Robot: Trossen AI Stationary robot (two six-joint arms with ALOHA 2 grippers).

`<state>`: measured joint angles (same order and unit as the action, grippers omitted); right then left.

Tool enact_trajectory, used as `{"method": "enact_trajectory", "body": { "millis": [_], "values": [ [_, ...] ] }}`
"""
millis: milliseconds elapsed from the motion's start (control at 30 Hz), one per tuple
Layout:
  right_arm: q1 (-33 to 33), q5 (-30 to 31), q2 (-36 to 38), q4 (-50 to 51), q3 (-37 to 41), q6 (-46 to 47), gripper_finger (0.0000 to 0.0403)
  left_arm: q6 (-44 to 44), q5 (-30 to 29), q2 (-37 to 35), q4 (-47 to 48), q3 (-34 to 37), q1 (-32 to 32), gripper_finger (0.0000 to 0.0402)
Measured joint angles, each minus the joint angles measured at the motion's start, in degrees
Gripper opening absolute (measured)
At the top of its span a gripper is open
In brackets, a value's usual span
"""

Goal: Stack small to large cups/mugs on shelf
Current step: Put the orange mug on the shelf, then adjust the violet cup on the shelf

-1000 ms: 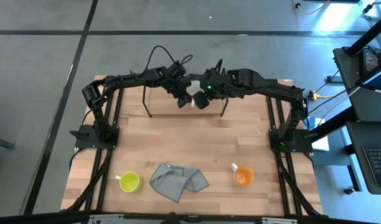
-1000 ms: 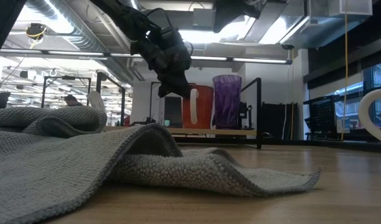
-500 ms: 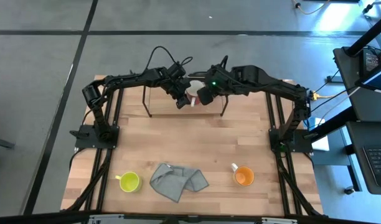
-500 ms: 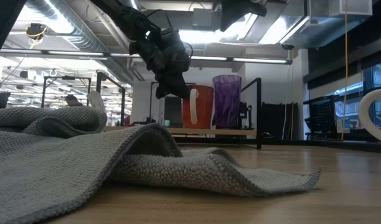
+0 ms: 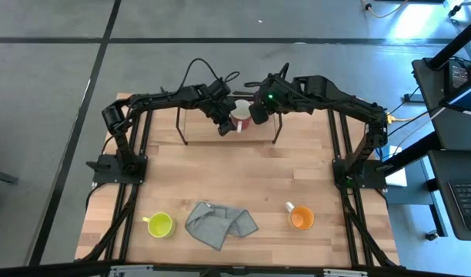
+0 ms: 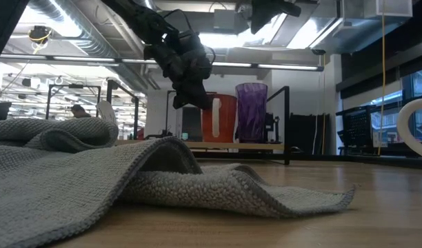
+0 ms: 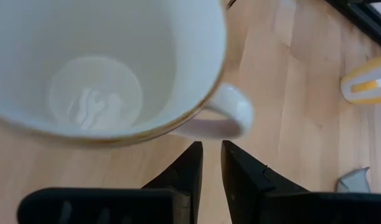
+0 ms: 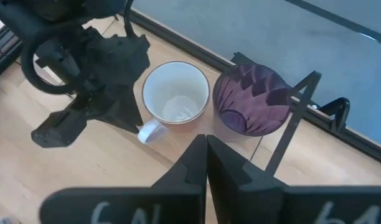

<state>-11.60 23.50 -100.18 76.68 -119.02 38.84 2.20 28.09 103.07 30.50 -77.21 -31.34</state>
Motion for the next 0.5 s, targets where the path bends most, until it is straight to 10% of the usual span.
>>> {"method": "enact_trajectory", "body": {
  "millis": [500],
  "values": [
    [-7.2,-7.9,0.3,0.8,0.0,-0.7,0.0012,-2.7,-3.4,-6.1,2.5,-0.1,-6.0,0.0053]
  ]
}}
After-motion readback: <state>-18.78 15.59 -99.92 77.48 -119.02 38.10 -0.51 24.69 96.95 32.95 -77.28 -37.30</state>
